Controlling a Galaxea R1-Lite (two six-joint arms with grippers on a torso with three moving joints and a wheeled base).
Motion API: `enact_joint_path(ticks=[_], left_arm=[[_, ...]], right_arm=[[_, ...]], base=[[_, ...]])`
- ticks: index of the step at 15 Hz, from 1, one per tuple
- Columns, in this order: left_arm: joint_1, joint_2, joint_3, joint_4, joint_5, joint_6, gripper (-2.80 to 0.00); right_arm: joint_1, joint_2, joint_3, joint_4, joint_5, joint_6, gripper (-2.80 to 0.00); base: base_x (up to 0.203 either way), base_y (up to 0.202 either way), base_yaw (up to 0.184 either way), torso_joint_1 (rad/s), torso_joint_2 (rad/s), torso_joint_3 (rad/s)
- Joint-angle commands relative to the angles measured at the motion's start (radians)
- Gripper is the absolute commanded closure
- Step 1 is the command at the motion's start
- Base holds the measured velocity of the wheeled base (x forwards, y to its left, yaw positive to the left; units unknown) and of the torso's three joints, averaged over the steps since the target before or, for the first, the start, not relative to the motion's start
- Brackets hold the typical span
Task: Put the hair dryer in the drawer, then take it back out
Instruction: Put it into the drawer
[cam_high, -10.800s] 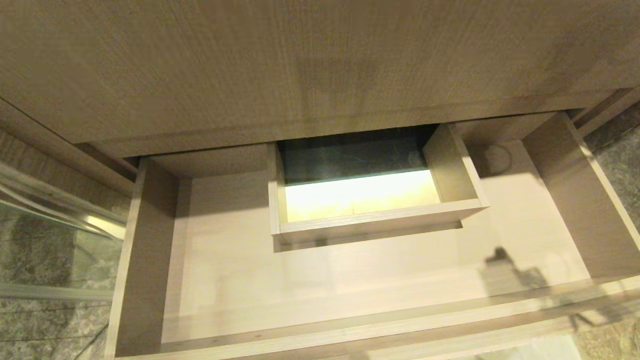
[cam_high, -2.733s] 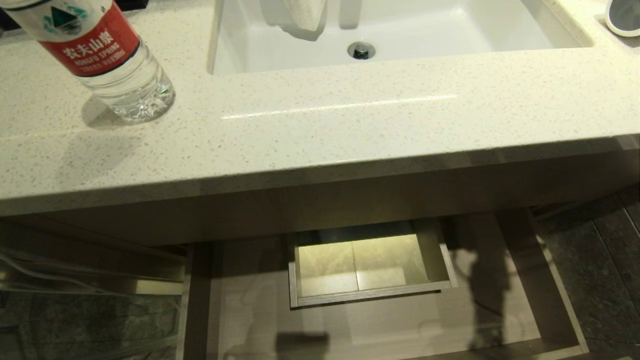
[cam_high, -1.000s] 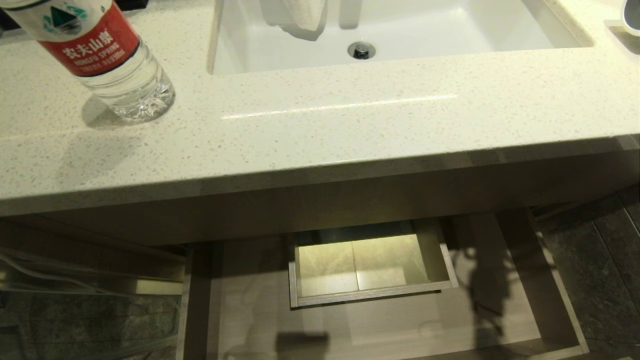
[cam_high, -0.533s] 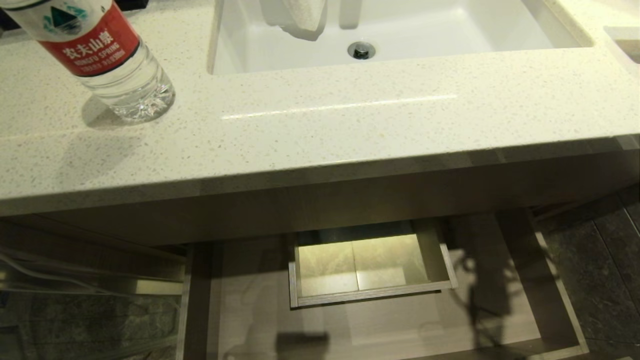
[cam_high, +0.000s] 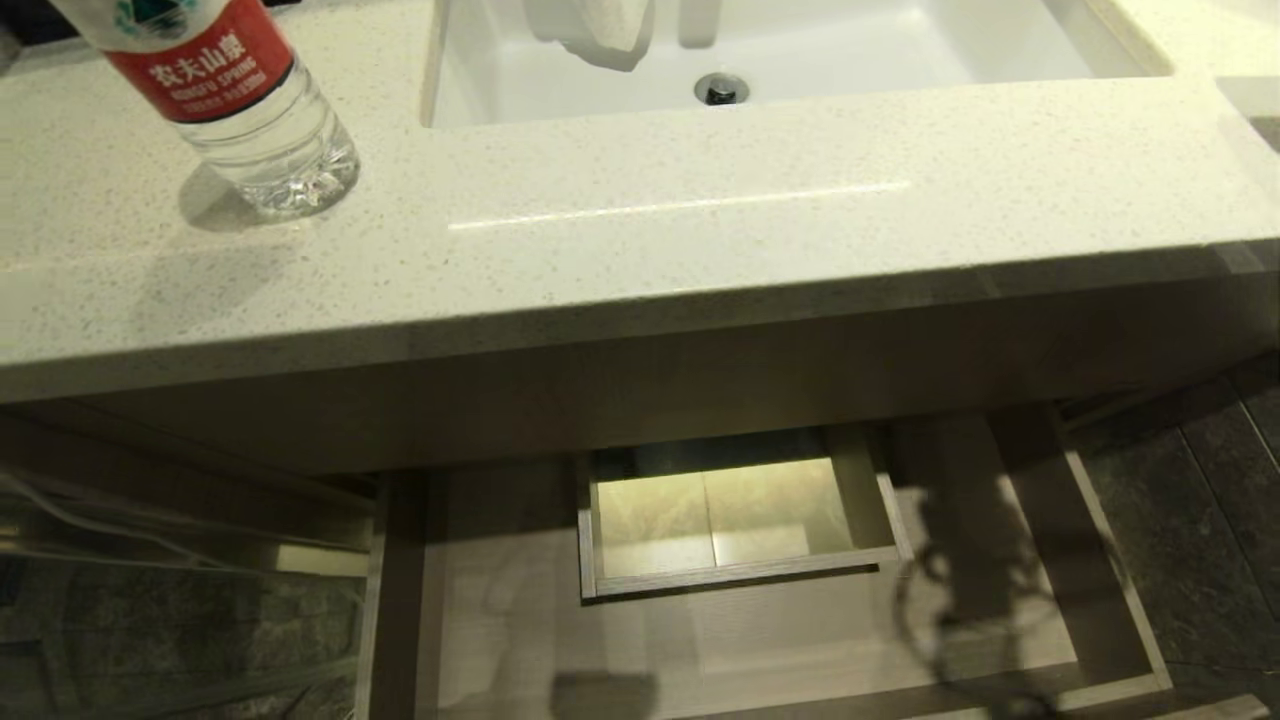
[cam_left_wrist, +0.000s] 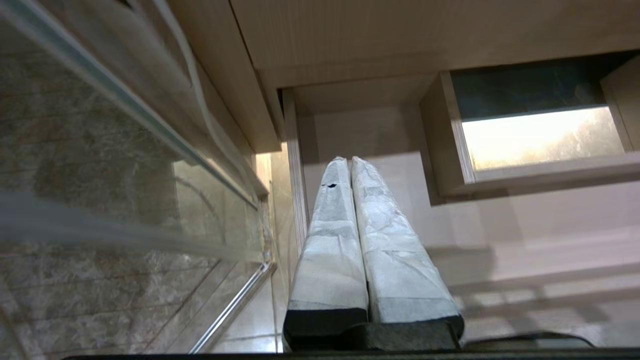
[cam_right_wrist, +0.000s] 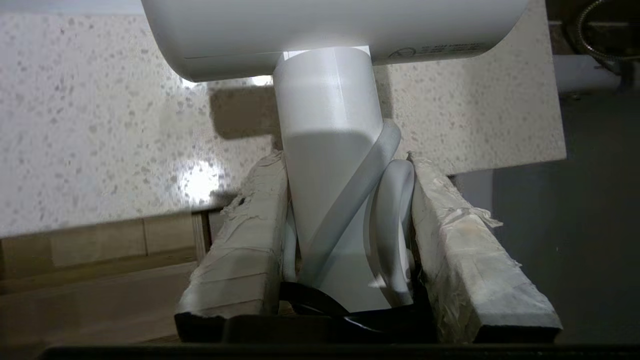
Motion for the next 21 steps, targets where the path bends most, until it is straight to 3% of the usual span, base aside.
enact_joint_path(ticks=[1,8,21], left_arm=[[0.0,0.002,0.0,0.0,0.0,0.0,0.0],[0.0,0.001,0.0,0.0,0.0,0.0,0.0],[0.0,0.002,0.0,0.0,0.0,0.0,0.0]], right_arm=[[0.001,-0.064,0.03,0.008,0.003,-0.027,0.0],[-0.001,-0.175,0.147,-0.002,0.004,-0.058,0.0],[-0.001,-0.192,0.179,-0.01,-0.002,-0.057,0.0]], base=[[0.0,0.0,0.0,-0.37,0.12,-0.226],[0.0,0.0,0.0,-0.369,0.08,-0.279],[0.0,0.0,0.0,-0.322,0.01,-0.307]])
